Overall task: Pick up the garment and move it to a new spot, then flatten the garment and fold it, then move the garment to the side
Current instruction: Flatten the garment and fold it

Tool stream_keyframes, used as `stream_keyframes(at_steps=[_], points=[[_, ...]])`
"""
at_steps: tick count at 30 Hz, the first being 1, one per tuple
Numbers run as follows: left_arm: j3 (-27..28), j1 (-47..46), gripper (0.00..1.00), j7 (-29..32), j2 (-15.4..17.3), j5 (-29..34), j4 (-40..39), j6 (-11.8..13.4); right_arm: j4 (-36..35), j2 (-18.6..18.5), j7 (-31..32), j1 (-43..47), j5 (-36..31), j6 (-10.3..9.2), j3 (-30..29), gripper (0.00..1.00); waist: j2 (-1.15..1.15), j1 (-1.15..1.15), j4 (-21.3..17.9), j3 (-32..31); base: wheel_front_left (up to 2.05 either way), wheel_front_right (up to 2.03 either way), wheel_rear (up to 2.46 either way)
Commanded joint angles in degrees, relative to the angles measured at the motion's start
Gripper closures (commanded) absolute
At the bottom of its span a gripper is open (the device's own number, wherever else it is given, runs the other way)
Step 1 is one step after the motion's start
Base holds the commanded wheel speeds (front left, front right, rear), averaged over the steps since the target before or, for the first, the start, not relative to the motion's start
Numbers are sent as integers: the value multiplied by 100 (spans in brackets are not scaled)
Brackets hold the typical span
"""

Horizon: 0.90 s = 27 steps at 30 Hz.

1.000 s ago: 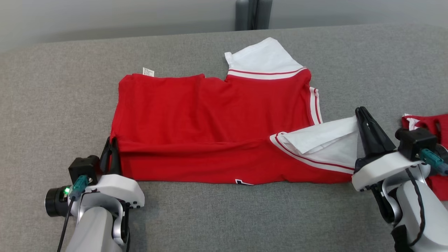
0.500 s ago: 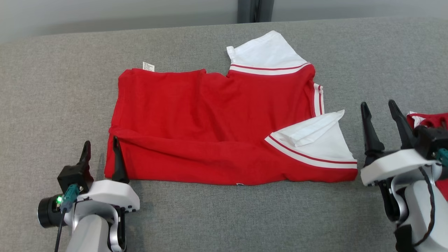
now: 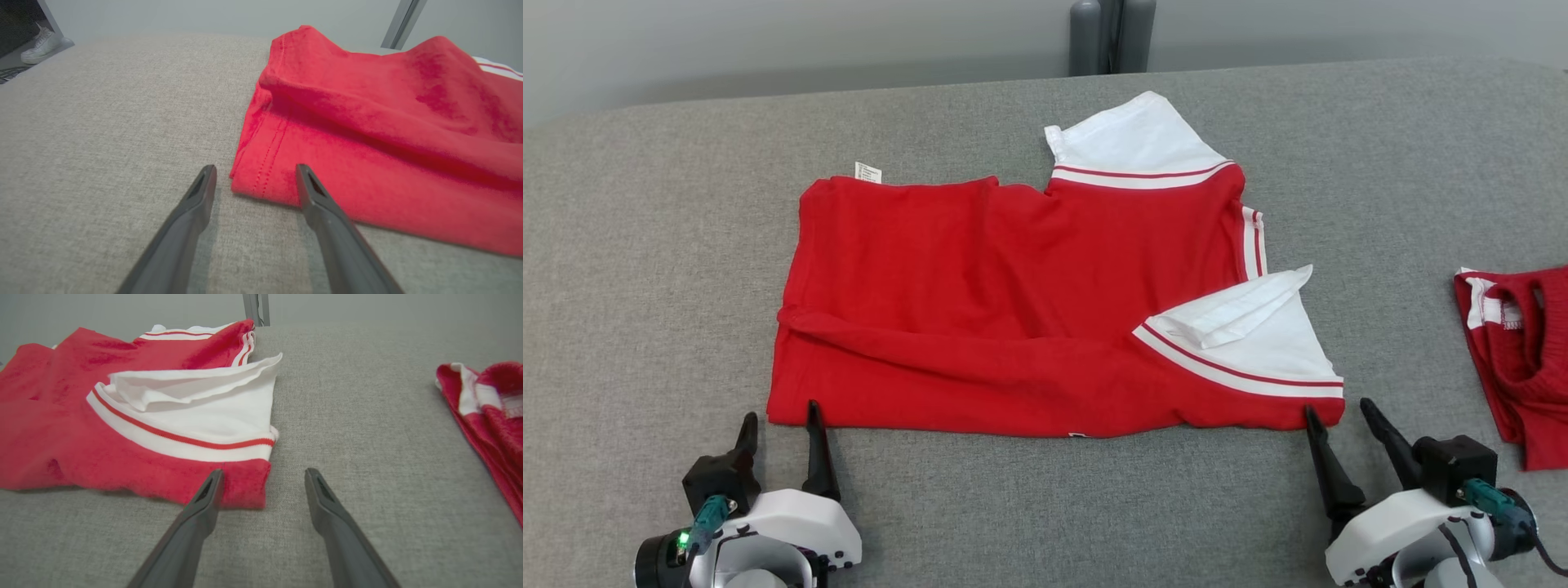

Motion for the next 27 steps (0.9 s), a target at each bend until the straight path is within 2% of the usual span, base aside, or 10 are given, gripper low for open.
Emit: stream_keyframes(at_steps=[1,12,15,16,17,19,20,21,22,27], points=[[-26,-51,0,-6,27,10,48,-50,48,-18,-22,-19,42,-2,14,0,0,0,-3,5,0,0,0],[74,-385,0,-1,29,-155,471,-135,350,111,-21,-249,90,-2,286,0,0,0,-10,101,0,0,0],[50,-447,0,0,24,-146,684,-187,442,131,-8,-290,122,-2,279,20,0,0,-7,141,0,0,0],[42,-484,0,1,24,-134,737,-207,471,143,-7,-299,159,-2,259,51,0,0,-1,155,0,0,0],[26,-518,0,5,24,-157,818,-237,491,158,-4,-320,161,-2,265,52,0,0,4,164,0,0,0],[-14,-576,0,14,19,-171,959,-316,521,168,-4,-334,184,-2,283,75,0,0,6,176,0,0,0],[-46,-602,14,17,15,-205,1067,-364,539,165,-3,-343,204,-2,285,96,0,0,4,179,0,0,0],[-74,-630,75,22,14,-213,1148,-400,556,167,-3,-353,221,-3,270,100,0,0,2,183,0,0,0],[-75,-652,100,25,7,-264,1182,-433,568,168,-3,-371,234,-3,270,100,0,0,0,183,0,0,0],[-72,-659,100,18,28,-340,1084,-530,389,145,-10,-462,264,-2,246,100,0,0,7,133,0,0,0]])
